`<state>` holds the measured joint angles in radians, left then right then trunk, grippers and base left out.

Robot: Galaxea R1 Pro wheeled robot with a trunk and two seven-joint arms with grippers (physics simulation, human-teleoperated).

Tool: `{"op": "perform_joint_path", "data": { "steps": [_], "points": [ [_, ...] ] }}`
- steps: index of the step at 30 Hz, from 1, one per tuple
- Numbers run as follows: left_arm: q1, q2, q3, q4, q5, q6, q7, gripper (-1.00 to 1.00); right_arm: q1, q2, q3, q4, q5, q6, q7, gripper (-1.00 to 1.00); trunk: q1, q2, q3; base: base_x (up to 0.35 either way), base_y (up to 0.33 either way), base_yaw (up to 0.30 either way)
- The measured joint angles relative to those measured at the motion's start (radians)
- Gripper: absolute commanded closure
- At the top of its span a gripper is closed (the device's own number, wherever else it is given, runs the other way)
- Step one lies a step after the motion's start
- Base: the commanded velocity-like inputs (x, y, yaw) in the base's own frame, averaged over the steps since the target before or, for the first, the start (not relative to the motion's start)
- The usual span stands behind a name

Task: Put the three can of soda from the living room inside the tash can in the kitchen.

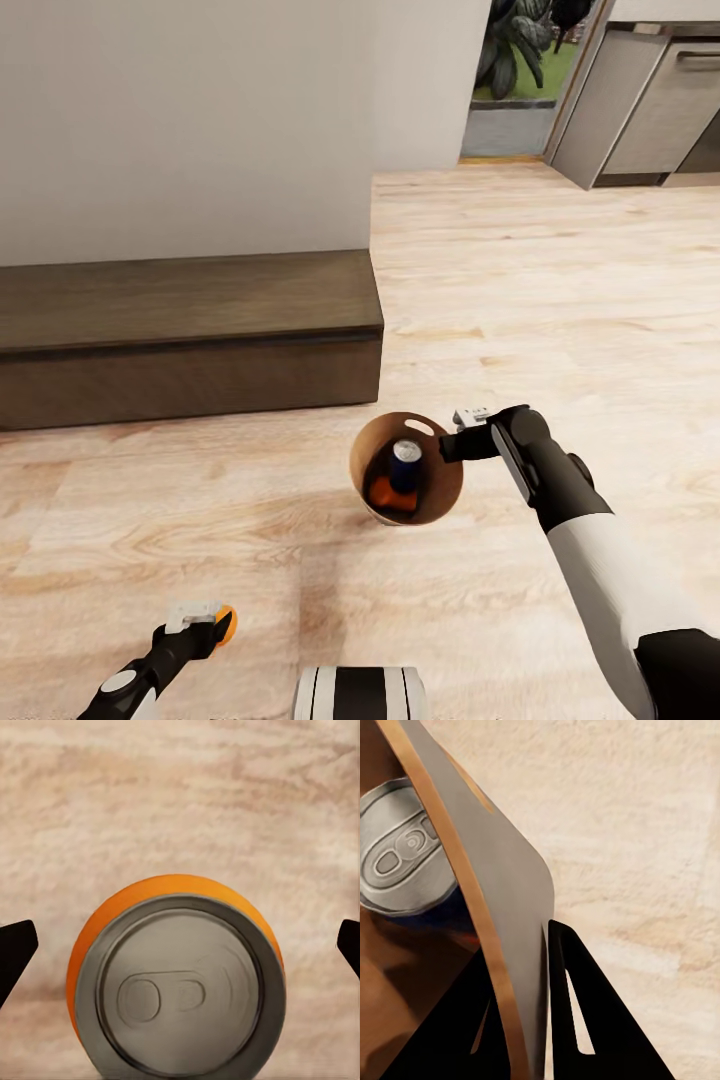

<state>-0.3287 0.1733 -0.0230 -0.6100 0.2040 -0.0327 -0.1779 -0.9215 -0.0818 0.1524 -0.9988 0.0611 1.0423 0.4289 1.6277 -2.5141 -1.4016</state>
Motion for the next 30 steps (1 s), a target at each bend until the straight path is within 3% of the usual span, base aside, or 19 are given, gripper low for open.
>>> {"op": "perform_joint_path", "data": {
  "steps": [7, 11, 12, 24, 30],
  "points": [
    [-0.001, 0.000, 0.000, 0.001, 0.001, 0.000, -0.001, -1.00, 0.000, -0.003, 0.000, 0.000, -0.002, 0.000, 0.001, 1.00, 0.003, -0.002, -0.027, 0.000, 0.000, 0.000],
    [0.000, 0.000, 0.000, 0.001, 0.002, 0.000, -0.001, -1.00, 0.000, 0.000, 0.000, 0.000, -0.002, 0.000, 0.001, 1.00, 0.003, -0.002, -0.027, 0.000, 0.000, 0.000],
    [-0.001, 0.000, 0.001, 0.001, 0.002, 0.000, -0.001, 1.00, 0.000, 0.000, 0.000, -0.001, -0.006, 0.000, 0.001, 1.00, 0.003, -0.002, -0.027, 0.000, 0.000, 0.000],
    [-0.001, 0.000, 0.002, 0.007, 0.009, 0.002, 0.000, 1.00, 0.003, 0.000, 0.000, -0.001, -0.004, 0.000, 0.000, 1.00, 0.003, -0.002, -0.027, 0.000, 0.000, 0.000],
    [-0.001, -0.001, 0.002, 0.009, 0.007, 0.012, 0.000, 1.00, 0.005, 0.001, 0.000, -0.001, -0.006, 0.000, 0.001, 1.00, 0.000, 0.000, -0.004, 0.000, 0.000, 0.000]
  ]
}}
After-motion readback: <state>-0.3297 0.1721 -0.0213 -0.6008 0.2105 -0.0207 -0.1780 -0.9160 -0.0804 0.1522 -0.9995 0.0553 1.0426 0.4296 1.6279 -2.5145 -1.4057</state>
